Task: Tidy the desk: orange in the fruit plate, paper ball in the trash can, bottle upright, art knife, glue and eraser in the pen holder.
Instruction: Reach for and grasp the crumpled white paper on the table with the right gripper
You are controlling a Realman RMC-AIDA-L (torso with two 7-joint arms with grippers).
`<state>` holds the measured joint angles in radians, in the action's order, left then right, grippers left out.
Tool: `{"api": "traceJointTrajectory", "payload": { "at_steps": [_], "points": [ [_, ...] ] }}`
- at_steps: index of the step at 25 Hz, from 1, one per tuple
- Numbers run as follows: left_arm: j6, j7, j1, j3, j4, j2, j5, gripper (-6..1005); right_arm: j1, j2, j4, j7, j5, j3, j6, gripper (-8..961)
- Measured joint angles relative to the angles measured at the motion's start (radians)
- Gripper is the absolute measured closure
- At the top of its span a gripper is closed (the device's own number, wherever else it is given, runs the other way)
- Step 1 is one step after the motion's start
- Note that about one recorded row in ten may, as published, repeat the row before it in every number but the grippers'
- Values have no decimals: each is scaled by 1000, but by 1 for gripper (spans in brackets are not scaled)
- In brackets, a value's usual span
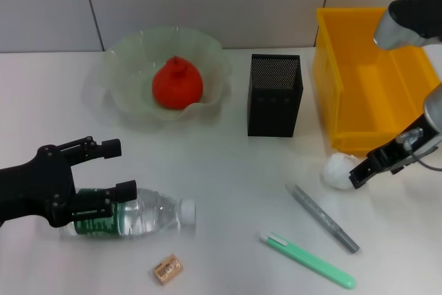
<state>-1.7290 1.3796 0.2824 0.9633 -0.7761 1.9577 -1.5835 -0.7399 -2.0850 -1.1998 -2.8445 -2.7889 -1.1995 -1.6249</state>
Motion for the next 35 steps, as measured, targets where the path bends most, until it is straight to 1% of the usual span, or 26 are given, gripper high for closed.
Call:
{"api": "traceJointTrajectory", "payload": {
  "at_steps": [2, 3, 9, 19, 23, 28, 35],
  "points": [
    [0, -8, 1, 0, 10, 1, 0, 159, -5, 0, 41, -1, 11, -7, 33, 171],
    [0, -23, 3, 0, 27, 3, 0, 159, -11, 0, 78, -1, 27, -11, 76, 171],
    [1, -39, 7, 0, 48, 9, 0, 160, -21, 2, 130, 8, 66, -13, 135, 171],
    [2, -46, 0, 0, 60, 14, 0, 161, -46, 2, 227, 8, 72, -14, 222, 170],
    [1, -51, 1, 0, 61, 19, 1, 162, -57, 2, 267, 9, 72, -14, 259, 170],
    [0, -56, -2, 0, 62, 22, 1, 162, -61, 2, 289, 8, 72, -17, 275, 212],
    [3, -56, -2, 0, 63, 22, 1, 163, -61, 2, 283, 8, 72, -35, 267, 270]
  ]
}}
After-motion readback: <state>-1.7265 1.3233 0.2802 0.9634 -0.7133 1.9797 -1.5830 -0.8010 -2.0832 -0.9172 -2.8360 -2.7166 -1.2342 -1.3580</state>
